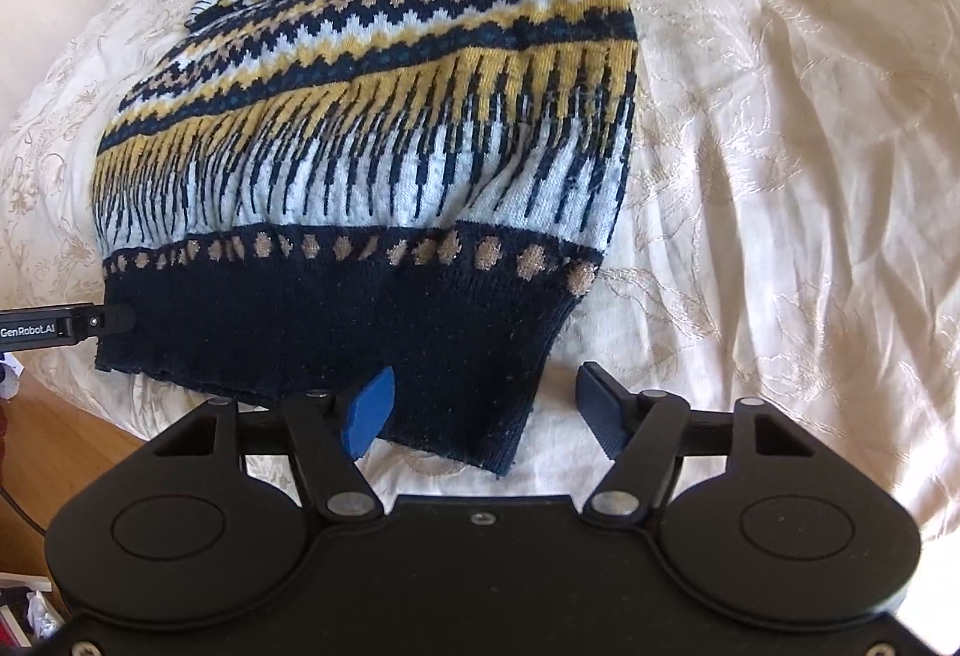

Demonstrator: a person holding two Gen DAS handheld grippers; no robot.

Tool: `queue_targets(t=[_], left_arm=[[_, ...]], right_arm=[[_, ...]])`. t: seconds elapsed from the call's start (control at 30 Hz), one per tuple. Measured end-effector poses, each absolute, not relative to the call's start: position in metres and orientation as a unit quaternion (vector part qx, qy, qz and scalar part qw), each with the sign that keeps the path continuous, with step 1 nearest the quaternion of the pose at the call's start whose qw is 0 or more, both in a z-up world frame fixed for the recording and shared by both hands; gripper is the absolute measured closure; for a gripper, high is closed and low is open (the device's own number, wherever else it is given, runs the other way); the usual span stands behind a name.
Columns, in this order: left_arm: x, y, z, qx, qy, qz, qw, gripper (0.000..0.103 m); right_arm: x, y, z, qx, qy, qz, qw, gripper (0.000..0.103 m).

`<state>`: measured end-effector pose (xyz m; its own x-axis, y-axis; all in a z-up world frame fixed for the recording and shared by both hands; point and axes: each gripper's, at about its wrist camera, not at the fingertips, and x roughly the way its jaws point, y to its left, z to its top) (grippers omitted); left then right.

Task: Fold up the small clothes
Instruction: 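Close both grippers on the ribbed hem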

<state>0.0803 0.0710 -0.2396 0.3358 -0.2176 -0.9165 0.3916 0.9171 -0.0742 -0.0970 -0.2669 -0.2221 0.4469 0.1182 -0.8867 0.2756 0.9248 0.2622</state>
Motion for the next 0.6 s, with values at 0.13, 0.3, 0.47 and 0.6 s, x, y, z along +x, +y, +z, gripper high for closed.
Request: queue_targets(t=[0.13,0.3,0.47,0.6], left_arm=[[0.084,0.069,-0.244,0.07,0.548,-0.189,0.812,0.045],[0.087,0.072,-0.245,0.045,0.547,-0.204,0.811,0.061],[0.082,0.079,-0.231,0.027,0.536,-0.224,0.813,0.091],[0.076,0.084,-0.206,0.015,0.517,-0.236,0.823,0.093]], right_arm=[[-0.093,-0.27,-0.224,0.191,0.525,-0.037,0.828,0.034],[-0.088,-0.27,-0.227,0.196,0.527,-0.022,0.827,0.041],[-0.082,-0.272,-0.226,0.211,0.53,0.014,0.821,0.087],[-0.087,-0.278,-0.206,0.215,0.51,0.039,0.832,0.089]])
